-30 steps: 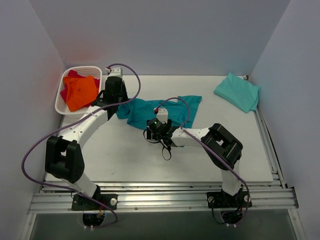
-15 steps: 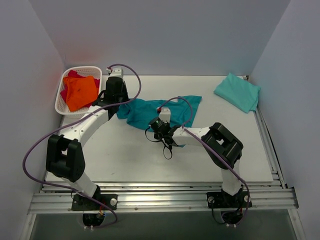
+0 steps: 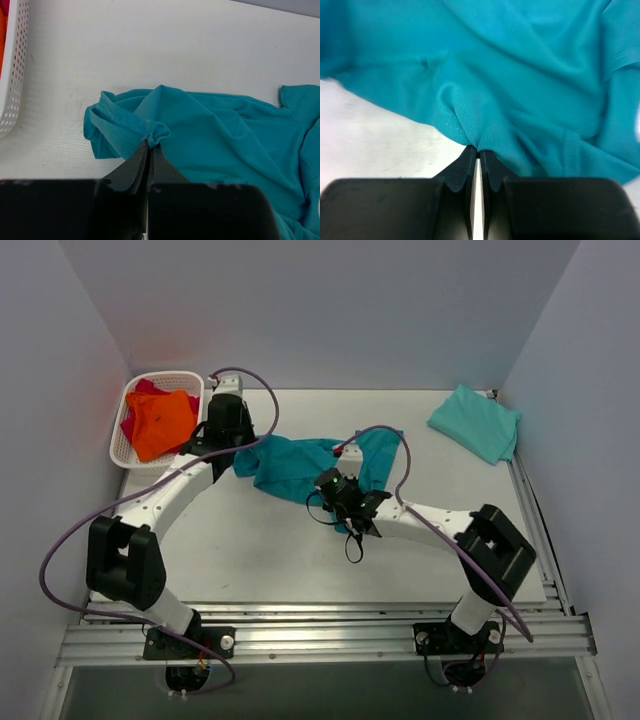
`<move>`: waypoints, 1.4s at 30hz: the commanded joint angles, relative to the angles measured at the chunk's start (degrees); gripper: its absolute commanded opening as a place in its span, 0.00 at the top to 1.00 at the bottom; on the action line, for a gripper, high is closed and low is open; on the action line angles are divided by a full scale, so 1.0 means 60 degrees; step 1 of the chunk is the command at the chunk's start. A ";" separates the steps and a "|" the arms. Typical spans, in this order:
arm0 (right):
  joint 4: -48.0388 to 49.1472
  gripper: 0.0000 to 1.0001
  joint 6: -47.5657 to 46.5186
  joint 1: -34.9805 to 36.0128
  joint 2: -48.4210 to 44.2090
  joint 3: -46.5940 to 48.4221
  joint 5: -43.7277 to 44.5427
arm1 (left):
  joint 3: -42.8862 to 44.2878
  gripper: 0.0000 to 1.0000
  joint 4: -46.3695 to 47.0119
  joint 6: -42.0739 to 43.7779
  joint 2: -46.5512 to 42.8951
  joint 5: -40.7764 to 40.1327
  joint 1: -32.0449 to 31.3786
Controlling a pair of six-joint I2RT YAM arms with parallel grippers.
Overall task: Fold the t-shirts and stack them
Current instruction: Flatten out the tshirt
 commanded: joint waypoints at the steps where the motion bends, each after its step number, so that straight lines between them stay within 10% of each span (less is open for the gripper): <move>1: -0.0455 1.00 -0.0020 0.0297 -0.1927 -0.0006 0.1173 | -0.0075 0.98 0.0037 -0.0254 -0.1259 -0.0029 -0.0122; 20: -0.1982 1.00 -0.2930 0.2786 -0.6760 0.2087 0.3153 | 0.0377 0.98 -0.1985 0.0154 -0.6118 -0.1292 -0.2580; 33: 0.0276 1.00 -0.5791 0.3096 -0.9693 0.3565 -0.1899 | 0.1111 0.98 -0.0390 0.0976 -1.0034 0.2268 -0.3169; 42: -0.0250 1.00 -0.5513 0.0768 -0.8511 0.5646 -0.3616 | 0.1067 0.98 -0.0022 0.0946 -1.0227 0.1511 -0.2993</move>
